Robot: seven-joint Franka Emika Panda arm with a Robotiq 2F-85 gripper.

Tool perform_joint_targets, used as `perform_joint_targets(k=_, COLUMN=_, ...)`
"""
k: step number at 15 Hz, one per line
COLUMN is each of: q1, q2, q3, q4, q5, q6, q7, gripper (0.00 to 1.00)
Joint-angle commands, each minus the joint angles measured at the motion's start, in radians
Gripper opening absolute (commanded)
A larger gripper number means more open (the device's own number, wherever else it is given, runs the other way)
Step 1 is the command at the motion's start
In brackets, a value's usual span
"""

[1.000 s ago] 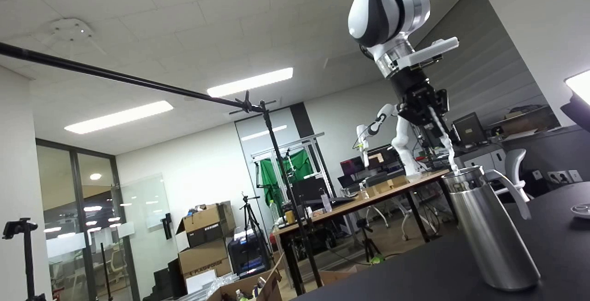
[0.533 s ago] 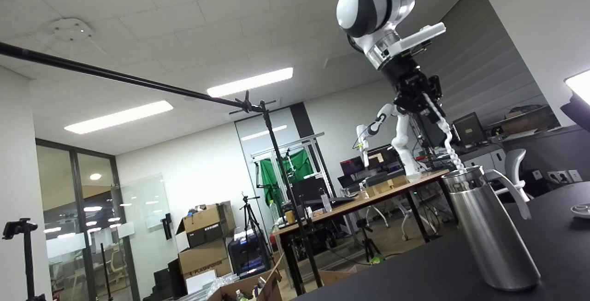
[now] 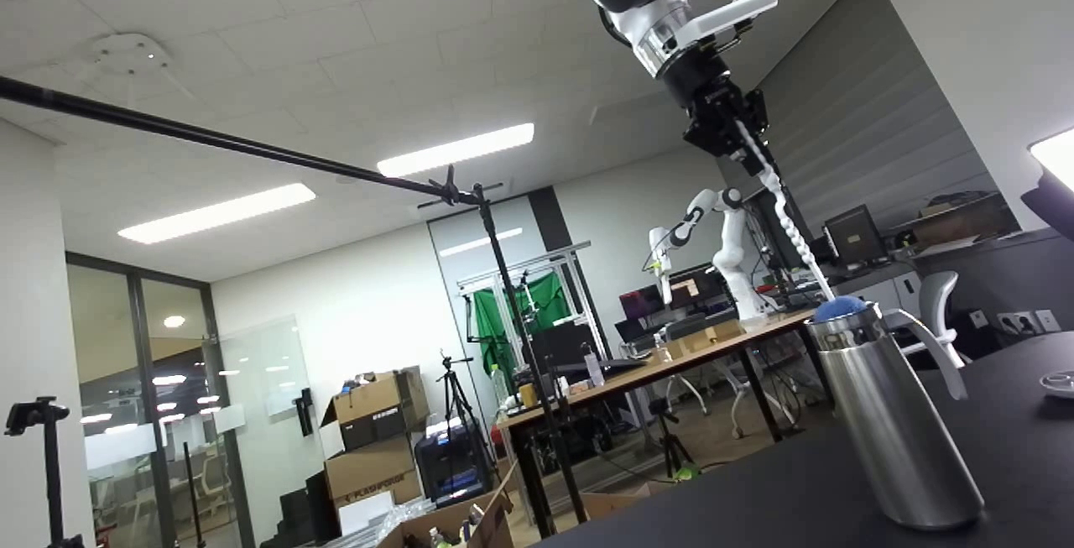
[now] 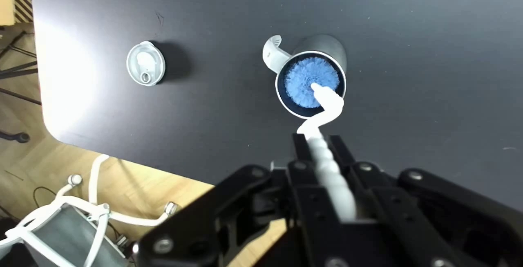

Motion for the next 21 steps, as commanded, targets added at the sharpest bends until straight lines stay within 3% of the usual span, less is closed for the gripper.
perform_joint_targets(k=1, q1=-0.026, q2=0.038, q3=-0.007, q4=-0.056, q5=0.039, q6=0.119, q7=-0.036, gripper=0.04)
perform_joint_targets(k=6, q1=-0.048, q2=0.156, q3=-0.018, q4=-0.063, q5=0.088, q6=0.189, q7=-0.061, gripper=0.04)
perform_joint_targets(k=9, q1=-0.027, q2=0.168, q3=-0.027, q4=-0.031, q5=0.031, q6=0.101, q7=-0.008, gripper=0.04)
perform_joint_targets(k=16, q1=0.025, q2=0.032, q3=0.010, q4=0.032, q5=-0.079, q6=-0.087, q7=-0.023, gripper=0.04)
perform_joint_targets(k=21, q1=0.000, q2=0.045, q3=0.011, q4=-0.017, q5=-0.026, q6=0.049, q7=-0.067, gripper=0.04)
